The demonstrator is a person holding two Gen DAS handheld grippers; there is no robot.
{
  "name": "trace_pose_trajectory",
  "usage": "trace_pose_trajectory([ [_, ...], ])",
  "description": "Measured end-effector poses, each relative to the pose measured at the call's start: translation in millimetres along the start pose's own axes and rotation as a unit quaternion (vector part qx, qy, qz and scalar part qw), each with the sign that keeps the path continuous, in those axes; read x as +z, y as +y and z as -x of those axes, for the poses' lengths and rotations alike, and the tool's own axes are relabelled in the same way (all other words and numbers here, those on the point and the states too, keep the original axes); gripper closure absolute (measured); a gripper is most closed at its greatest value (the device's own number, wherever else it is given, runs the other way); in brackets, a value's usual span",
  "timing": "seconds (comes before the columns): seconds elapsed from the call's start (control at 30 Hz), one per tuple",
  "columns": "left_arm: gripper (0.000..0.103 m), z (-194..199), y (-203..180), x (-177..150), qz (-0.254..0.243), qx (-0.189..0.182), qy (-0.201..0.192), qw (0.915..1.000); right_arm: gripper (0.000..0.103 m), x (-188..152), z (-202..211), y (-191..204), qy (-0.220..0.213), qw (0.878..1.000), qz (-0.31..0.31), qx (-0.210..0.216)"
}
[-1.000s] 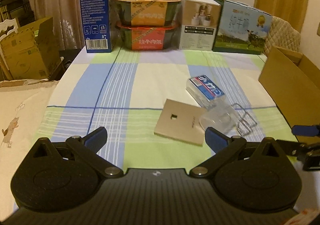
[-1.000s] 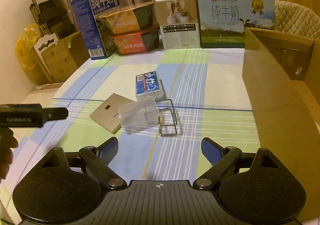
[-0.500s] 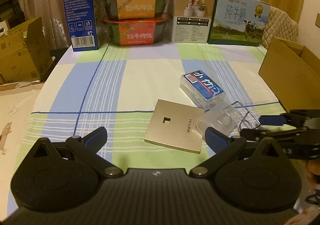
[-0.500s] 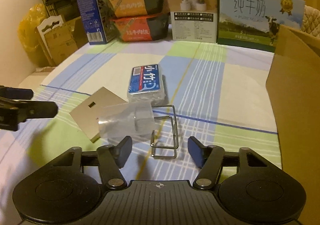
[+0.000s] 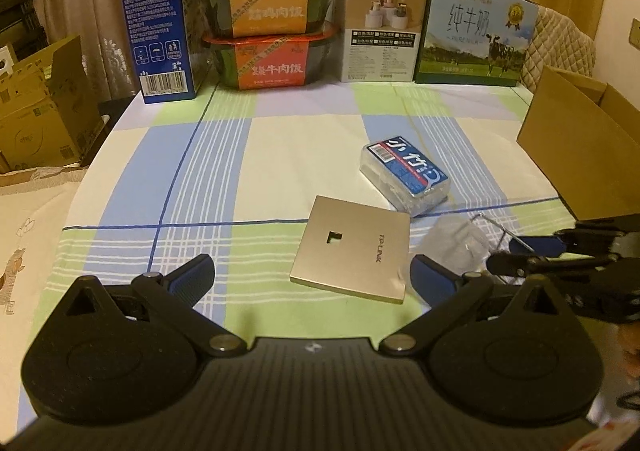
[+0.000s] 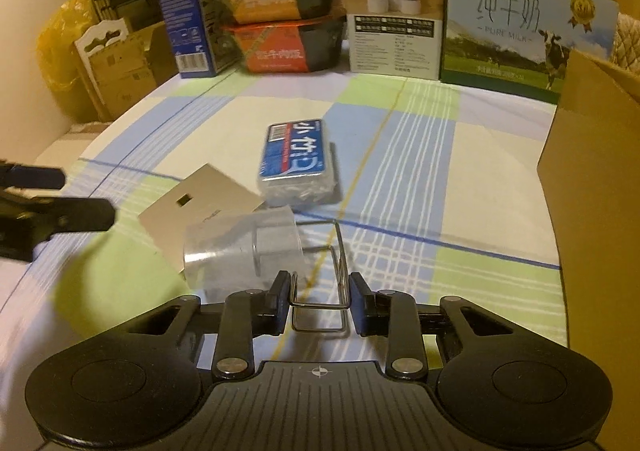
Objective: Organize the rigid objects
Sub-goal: 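Grasp the clear plastic cup with the left gripper while the right gripper holds the rack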
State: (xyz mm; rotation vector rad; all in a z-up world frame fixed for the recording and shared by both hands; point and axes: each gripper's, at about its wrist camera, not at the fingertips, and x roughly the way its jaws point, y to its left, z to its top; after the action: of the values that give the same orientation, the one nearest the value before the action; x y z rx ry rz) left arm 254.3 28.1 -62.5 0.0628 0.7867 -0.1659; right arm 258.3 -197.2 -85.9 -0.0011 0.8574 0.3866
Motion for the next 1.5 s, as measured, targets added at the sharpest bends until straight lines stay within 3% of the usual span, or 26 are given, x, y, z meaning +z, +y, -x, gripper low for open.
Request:
trace_pose_trajectory([
  [0.27,0.001,0.2,-4.8,-4.8,-0.016,-0.016,0.009,0.9997,0.076,-31.0,34.0,29.9,0.02,0.999,0.04,0.015],
  [0.33,0.001,0.0,-6.5,-5.7,-0.018,-0.018,0.011,0.9996,0.076,-38.7,32.9,34.1,0.018,0.998,0.06,-0.022],
  [0.43,0.001,-0.1,-10.0,-7.5,-0.022,-0.024,0.013,0.9994,0.076,-41.4,24.9,21.3,0.02,0.996,0.036,-0.081],
  [0.53,0.001,-0.8,-14.3,-9.5,-0.032,-0.037,0.015,0.9987,0.076,-39.2,23.1,8.9,0.018,0.994,0.014,-0.107],
  [0.83,0.001,-2.6,-44.4,-19.1,-0.098,-0.12,0.03,0.9874,0.076,-44.0,26.2,-2.1,0.023,0.996,0.011,-0.088],
  [0.9,0.002,-5.2,-53.6,-23.0,-0.121,-0.124,0.032,0.9843,0.076,-44.7,27.6,-4.8,0.023,0.996,0.007,-0.081],
  [1.0,0.014,-10.1,-63.0,-26.3,-0.133,-0.13,0.037,0.9818,0.076,-44.7,28.0,-7.4,0.021,0.997,0.007,-0.071],
  [1.5,0.034,-21.1,-85.1,-29.5,-0.163,-0.139,0.048,0.9755,0.074,-42.2,29.8,-20.6,0.02,0.999,-0.025,-0.044],
])
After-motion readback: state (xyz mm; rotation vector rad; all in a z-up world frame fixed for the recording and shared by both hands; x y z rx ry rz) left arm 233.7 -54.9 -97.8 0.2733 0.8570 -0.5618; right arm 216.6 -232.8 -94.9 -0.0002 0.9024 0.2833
